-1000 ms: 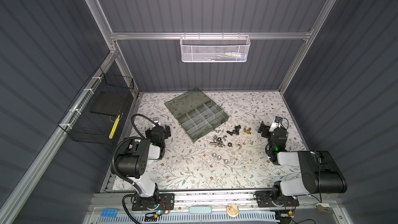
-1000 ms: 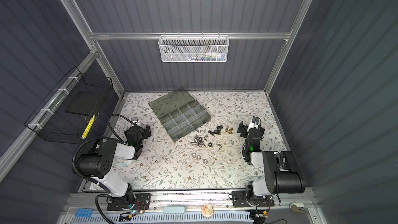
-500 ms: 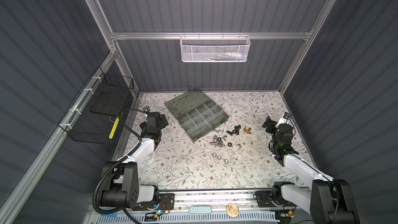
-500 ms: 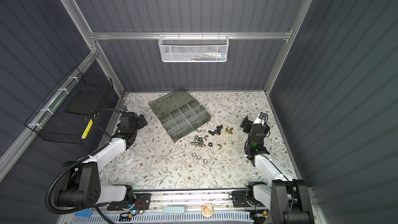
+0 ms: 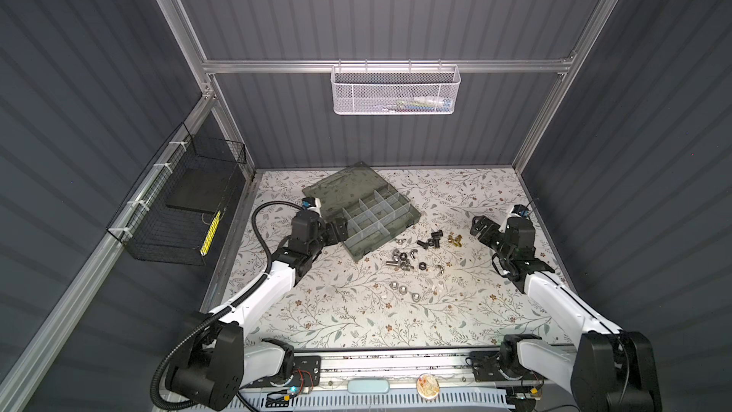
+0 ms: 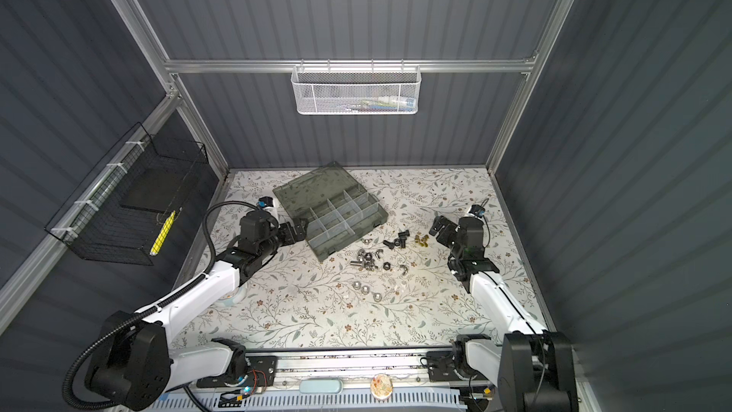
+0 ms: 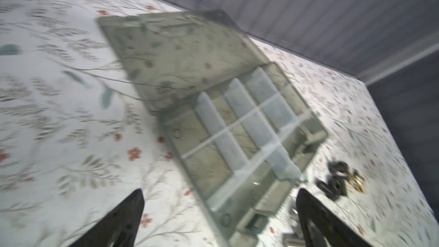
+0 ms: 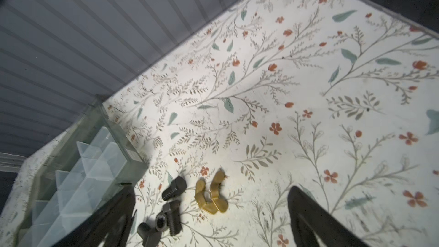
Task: Sort the screws and nuts into containers
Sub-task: Pick up the nut from the middle-right of the table.
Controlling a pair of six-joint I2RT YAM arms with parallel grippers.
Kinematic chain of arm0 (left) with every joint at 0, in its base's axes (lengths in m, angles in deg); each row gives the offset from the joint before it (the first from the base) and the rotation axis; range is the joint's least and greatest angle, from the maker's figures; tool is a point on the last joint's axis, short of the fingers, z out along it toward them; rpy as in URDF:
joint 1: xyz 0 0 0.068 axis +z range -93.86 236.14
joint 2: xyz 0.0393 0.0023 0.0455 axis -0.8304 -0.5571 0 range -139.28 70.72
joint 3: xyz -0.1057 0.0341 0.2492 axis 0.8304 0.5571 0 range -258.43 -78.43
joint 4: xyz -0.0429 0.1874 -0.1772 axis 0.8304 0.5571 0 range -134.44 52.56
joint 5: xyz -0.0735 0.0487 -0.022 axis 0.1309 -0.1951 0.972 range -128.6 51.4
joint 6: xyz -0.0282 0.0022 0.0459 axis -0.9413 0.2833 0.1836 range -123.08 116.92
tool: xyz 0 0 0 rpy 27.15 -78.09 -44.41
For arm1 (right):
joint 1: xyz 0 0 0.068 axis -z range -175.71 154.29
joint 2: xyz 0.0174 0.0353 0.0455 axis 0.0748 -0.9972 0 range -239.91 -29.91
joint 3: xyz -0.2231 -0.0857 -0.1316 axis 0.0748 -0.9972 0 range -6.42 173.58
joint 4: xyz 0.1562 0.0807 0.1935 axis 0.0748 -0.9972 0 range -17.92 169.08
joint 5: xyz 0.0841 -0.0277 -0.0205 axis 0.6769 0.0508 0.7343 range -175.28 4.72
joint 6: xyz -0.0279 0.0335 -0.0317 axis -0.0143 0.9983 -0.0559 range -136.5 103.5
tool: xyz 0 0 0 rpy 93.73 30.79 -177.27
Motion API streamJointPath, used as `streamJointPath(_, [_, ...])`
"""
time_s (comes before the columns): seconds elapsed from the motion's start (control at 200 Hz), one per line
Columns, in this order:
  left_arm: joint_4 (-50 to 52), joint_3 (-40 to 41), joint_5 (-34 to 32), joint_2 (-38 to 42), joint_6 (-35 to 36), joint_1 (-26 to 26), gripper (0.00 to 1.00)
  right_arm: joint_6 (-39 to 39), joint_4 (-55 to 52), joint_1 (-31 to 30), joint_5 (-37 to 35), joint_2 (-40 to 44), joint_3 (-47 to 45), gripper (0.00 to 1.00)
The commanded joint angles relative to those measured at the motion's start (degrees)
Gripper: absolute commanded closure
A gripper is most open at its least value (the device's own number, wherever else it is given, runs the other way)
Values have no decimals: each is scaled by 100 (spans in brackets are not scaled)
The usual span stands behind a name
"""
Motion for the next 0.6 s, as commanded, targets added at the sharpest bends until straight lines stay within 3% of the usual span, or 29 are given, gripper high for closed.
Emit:
streamJointPath(0.0, [-485,-351,259,-372,70,-358,0,-297,-1027,-346,-458,-317,377,1])
streamJointPath(0.11, [-668,-846,206,-946,266,-887,0,-544,-1634,-722,-936,-947,868,1])
streamJointPath(0.315, [-940,-1746,364,-1962,467,-1678,0,-446,-2059,-736,-830,-1723,1376,1])
streamJointPath(0.47, [-1252,-1869,161,-2344,866,-2164,0,-476,-2210,-736,-695,-2074,1618,1])
streamJointPath(0.595, [-1267,-1835,74,-2432,1056,-2265,0,-520,-2298,-728,-553,-2303,1766,4])
